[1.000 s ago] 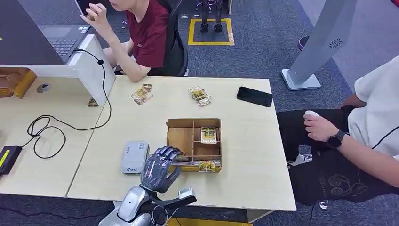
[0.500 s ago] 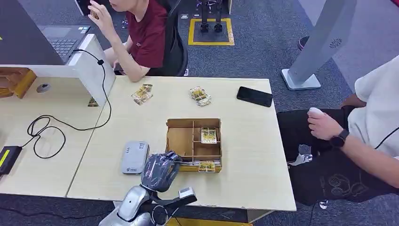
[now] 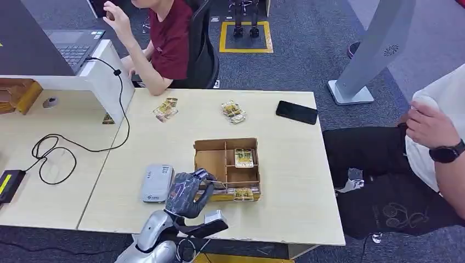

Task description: Pass the card to the sensor for recognition and then transmit it.

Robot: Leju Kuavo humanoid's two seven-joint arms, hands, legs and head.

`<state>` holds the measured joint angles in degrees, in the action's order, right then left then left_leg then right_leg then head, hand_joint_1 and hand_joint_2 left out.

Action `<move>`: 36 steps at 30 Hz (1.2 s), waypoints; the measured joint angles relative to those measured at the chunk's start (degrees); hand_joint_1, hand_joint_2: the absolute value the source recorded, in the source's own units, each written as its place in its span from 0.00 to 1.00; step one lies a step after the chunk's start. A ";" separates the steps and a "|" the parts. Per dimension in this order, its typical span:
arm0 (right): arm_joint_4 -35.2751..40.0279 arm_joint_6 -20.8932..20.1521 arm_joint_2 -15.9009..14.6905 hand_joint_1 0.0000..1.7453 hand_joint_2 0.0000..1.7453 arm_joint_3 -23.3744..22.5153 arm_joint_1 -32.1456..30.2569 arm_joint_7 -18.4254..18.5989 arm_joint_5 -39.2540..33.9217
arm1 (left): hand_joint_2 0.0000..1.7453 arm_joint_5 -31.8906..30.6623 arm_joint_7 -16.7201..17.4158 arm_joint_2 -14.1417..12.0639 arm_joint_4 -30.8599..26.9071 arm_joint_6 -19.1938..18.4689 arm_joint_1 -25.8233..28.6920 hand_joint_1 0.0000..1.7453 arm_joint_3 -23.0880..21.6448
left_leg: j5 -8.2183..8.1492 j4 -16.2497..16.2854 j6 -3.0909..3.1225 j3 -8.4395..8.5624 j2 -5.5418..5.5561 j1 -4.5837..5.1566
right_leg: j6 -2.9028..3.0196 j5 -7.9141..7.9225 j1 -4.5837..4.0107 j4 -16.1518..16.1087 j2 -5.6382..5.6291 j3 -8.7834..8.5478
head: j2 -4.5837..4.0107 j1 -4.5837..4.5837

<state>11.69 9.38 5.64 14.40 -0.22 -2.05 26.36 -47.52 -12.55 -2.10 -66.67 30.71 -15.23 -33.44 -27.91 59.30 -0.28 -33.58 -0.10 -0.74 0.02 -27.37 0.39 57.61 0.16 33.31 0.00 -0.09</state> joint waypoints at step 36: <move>0.22 -0.53 -0.13 0.00 0.00 1.46 0.55 0.09 -0.02 | 1.00 -2.89 8.83 -5.59 0.44 1.84 -18.30 1.00 9.18 | 0.10 0.00 -0.02 0.07 -0.05 -0.01 | 0.08 0.13 -0.01 0.06 -0.06 0.00 | 0.00 0.00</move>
<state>11.91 8.85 5.51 15.87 0.33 -1.97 26.34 -50.40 -3.72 -7.69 -66.22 32.55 -33.52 -24.26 -27.81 59.31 -0.30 -33.51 -0.15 -0.75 0.11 -27.24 0.39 57.66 0.10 33.31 0.00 -0.09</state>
